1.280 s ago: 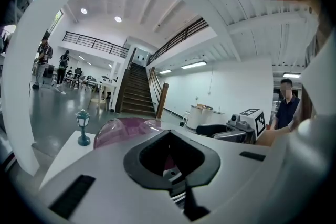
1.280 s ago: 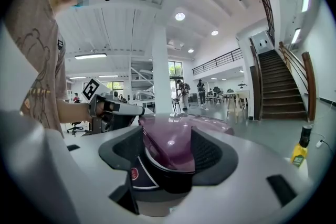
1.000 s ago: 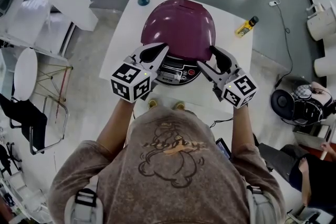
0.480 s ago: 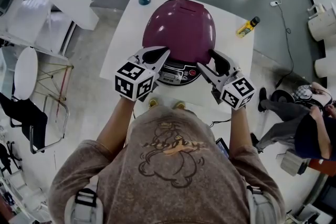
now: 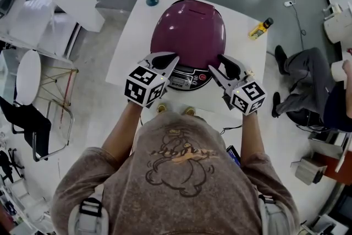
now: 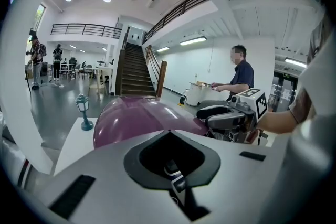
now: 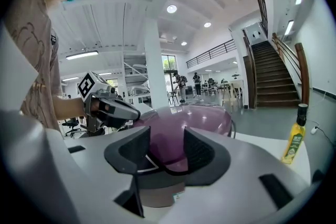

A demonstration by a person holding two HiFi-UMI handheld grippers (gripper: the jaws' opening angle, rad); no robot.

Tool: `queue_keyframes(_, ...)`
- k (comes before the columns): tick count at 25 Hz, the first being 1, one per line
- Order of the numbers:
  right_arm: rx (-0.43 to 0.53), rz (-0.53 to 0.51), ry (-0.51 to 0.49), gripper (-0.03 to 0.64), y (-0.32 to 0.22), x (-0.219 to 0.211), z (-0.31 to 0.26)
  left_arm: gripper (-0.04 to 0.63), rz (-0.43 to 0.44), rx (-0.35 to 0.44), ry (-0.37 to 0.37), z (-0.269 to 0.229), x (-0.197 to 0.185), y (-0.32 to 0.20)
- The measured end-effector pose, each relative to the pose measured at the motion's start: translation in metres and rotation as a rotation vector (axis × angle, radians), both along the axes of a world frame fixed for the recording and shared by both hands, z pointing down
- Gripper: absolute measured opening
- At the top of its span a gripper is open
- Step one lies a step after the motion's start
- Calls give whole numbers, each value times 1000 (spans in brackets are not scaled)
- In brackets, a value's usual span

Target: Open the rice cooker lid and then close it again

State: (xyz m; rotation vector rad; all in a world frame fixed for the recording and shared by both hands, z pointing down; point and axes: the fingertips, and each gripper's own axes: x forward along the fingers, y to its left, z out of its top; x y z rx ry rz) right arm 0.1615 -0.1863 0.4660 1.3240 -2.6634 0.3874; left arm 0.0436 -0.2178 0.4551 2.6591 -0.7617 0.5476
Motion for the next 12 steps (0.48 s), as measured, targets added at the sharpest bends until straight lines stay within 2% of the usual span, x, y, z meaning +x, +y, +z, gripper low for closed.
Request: queue_keyframes(12, -5, 16, 51, 143, -2, 3, 6, 21, 28, -39, -35, 7, -1, 1)
